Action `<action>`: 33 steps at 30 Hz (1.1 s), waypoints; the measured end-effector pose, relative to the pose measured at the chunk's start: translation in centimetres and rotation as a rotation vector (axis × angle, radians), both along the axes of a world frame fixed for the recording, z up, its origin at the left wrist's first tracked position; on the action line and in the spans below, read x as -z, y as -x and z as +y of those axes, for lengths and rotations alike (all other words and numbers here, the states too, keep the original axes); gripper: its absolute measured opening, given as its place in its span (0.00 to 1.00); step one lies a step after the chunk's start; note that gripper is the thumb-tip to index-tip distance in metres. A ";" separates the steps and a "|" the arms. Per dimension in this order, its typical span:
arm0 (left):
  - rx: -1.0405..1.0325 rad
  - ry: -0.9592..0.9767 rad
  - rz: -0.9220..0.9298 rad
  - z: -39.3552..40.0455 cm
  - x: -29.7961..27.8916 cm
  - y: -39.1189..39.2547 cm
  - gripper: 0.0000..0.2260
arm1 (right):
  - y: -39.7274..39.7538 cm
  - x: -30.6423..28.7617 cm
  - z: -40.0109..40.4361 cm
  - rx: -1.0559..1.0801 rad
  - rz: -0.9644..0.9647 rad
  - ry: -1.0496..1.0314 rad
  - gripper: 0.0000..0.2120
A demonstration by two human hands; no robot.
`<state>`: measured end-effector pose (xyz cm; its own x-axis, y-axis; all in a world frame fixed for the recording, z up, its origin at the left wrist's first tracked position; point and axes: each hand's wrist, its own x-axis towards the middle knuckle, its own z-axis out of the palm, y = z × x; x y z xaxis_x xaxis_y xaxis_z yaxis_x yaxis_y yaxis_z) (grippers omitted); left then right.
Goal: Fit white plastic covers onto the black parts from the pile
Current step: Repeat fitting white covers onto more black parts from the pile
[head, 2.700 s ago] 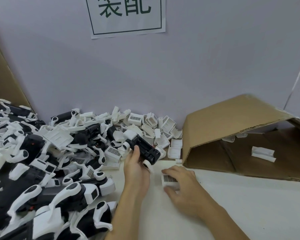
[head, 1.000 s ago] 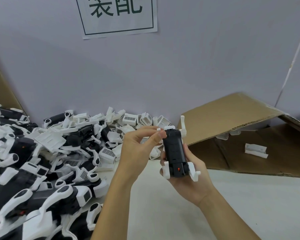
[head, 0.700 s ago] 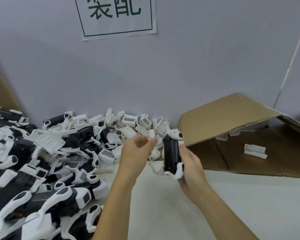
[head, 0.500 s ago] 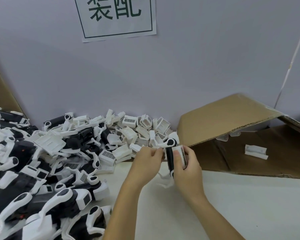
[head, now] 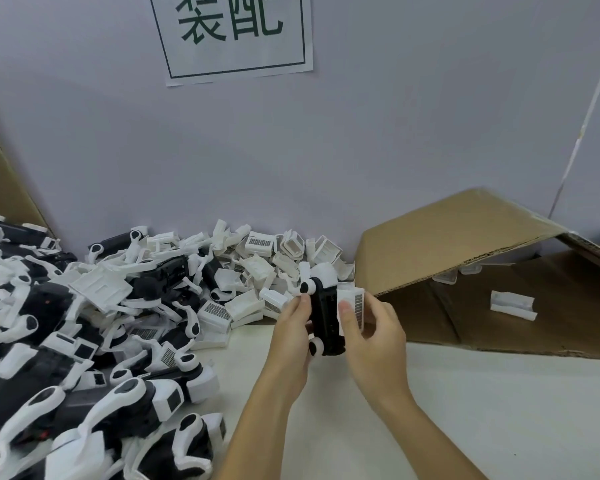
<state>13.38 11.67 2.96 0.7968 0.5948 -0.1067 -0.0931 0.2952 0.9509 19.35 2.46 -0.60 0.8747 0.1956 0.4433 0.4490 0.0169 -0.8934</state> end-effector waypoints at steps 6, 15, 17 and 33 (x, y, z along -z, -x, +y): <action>0.045 -0.043 -0.036 -0.6 0.2 -0.4 0.16 | -0.2 0.3 -0.1 -0.030 0.012 0.060 0.16; 0.056 -0.170 -0.080 -0.2 0.3 -0.4 0.14 | -0.2 0.1 -0.2 -0.008 -0.019 0.029 0.21; 0.078 -0.203 -0.089 -0.3 0.3 -0.4 0.14 | -0.3 0.1 -0.2 0.003 -0.017 0.022 0.21; 0.018 -0.102 -0.072 0.4 0.8 -0.1 0.12 | 1.1 0.8 0.1 -0.224 0.102 -0.108 0.09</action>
